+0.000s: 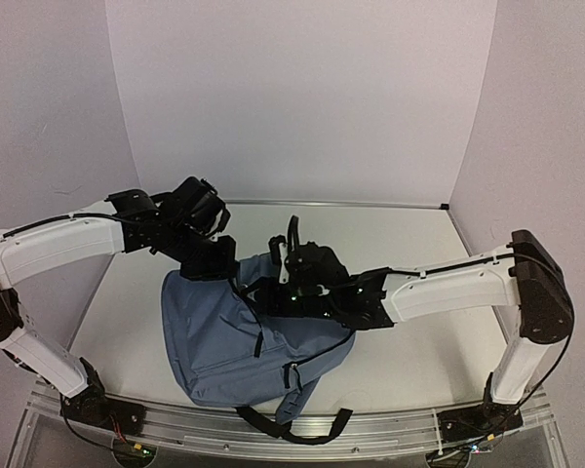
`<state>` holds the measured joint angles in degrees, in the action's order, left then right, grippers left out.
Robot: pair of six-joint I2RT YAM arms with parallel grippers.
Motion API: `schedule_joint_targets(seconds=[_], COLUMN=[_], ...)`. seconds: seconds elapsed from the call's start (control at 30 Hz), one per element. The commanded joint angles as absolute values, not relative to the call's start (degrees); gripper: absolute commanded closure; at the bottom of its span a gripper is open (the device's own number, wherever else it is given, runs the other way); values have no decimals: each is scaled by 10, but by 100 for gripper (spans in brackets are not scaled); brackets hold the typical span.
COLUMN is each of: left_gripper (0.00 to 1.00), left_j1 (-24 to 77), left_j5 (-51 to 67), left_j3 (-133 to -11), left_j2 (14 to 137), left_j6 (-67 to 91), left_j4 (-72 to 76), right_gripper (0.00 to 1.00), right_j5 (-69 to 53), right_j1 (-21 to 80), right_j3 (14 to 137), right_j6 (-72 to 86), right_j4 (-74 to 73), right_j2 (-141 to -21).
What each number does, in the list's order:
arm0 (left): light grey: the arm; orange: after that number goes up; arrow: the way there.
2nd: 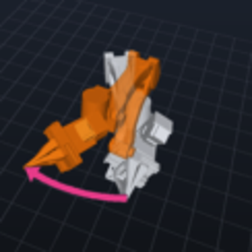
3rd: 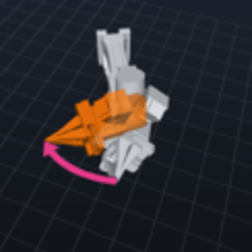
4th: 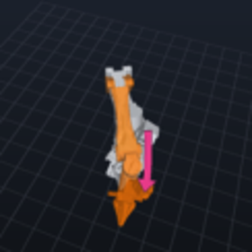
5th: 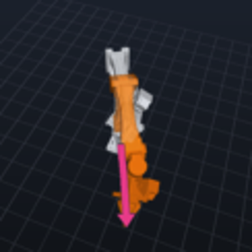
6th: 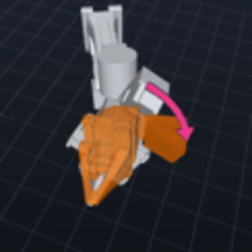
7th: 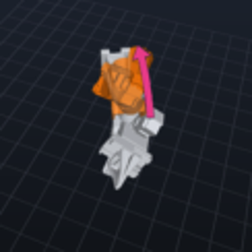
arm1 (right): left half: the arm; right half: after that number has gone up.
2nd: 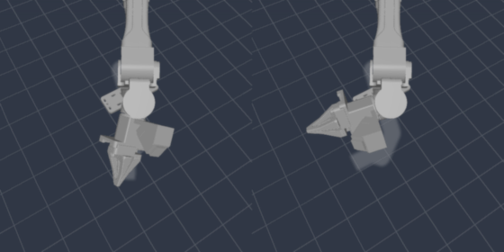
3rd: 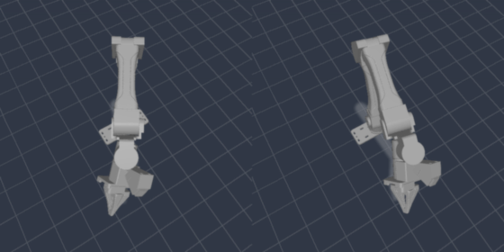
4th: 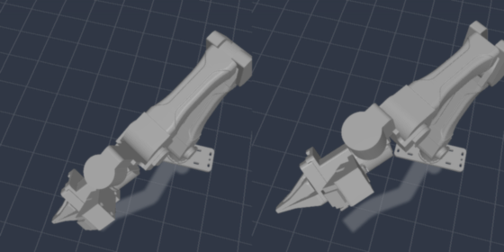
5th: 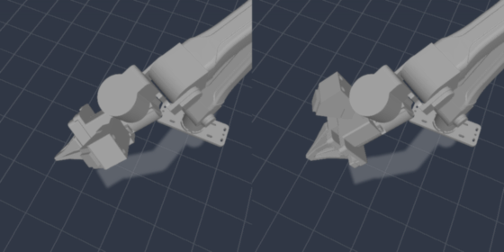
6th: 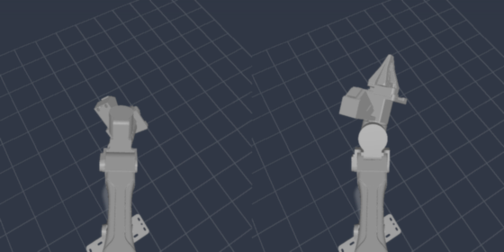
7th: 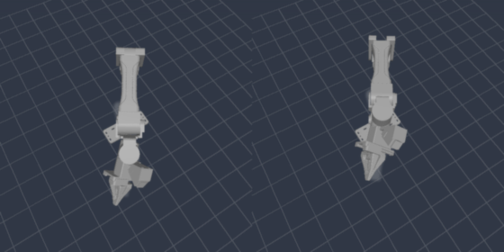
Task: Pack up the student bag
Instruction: Place the stationery in the student bag.
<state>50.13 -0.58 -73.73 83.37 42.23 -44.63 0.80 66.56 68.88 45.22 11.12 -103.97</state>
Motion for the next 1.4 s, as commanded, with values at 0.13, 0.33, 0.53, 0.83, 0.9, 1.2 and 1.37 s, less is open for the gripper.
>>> schedule_joint_targets(seconds=[0.13, 0.33, 0.53, 0.83, 0.9, 1.2, 1.37], left_gripper=[100, 100, 100, 100, 100, 100, 100], left_j1=[496, 496, 490, 479, 477, 463, 460], left_j5=[-13, -10, -21, -19, -22, -40, -37], left_j3=[-740, -739, -723, -702, -700, -678, -674], left_j2=[817, 822, 812, 812, 812, 809, 809], left_j6=[418, 417, 422, 425, 425, 443, 442], left_j4=[-407, -404, -403, -389, -388, -369, -364], right_gripper=[82, 85, 77, 58, 57, 54, 53], right_j5=[-104, -222, -187, -49, -31, -52, -65], right_j1=[668, 668, 668, 668, 668, 672, 673], right_j3=[717, 744, 713, 634, 615, 545, 533], right_j6=[411, 382, 365, 348, 349, 339, 352], right_j4=[178, 237, 240, 143, 122, 67, 60], right_j2=[-1104, -1145, -1092, -960, -937, -876, -880])
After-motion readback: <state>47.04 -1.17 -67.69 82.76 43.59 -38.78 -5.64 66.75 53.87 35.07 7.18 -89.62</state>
